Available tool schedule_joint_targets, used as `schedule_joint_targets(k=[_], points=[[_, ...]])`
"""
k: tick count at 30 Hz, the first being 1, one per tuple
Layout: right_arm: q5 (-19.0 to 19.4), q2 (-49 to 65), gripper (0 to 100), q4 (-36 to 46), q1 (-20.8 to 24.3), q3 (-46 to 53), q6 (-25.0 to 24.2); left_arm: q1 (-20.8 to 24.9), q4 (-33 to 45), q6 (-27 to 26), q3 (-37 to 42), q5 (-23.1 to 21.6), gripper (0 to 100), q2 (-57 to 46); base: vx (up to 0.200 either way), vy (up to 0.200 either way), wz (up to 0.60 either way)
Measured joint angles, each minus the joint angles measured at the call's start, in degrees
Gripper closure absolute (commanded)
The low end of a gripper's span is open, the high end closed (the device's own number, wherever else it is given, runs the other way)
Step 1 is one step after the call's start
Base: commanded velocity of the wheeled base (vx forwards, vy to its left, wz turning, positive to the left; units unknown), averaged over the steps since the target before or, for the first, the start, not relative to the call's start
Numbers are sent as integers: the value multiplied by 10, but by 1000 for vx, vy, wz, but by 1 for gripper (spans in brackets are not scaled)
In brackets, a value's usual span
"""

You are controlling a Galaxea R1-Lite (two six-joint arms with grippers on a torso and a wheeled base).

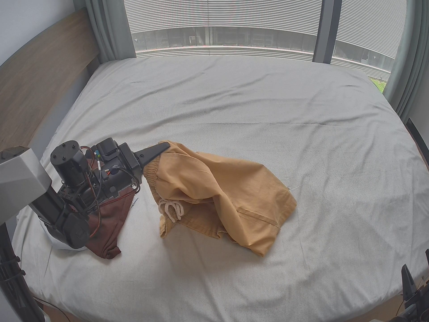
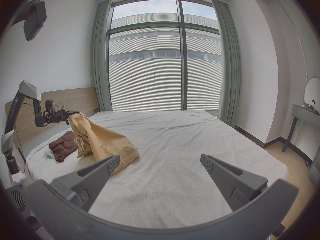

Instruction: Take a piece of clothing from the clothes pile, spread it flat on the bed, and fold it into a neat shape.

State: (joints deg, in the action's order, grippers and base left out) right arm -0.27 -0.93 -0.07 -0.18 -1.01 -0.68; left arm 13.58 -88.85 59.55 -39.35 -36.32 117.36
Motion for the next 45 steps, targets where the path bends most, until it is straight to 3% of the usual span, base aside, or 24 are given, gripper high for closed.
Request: schedule_joint_targets(k=[14,21,25,31,39,45], points=[[3,0,0,-4,0,0,3,-8,0,-2,-10,18,100,10,0,0,0],[9,-20,0,-82,1,-49,-6,-8,0,-3,-13,19,100,14,0,0,0],[21,-82,0,-108,24,-122,-42,-8,0,-8,-16,25,100,16,0,0,0],[48,-244,0,-139,112,-197,-158,-8,0,-20,-23,34,100,21,0,0,0],[94,-461,0,-233,178,-238,-231,-9,0,-29,-26,39,100,24,0,0,0],[122,-590,0,-337,196,-241,-273,-12,0,-31,-25,39,100,24,0,0,0]])
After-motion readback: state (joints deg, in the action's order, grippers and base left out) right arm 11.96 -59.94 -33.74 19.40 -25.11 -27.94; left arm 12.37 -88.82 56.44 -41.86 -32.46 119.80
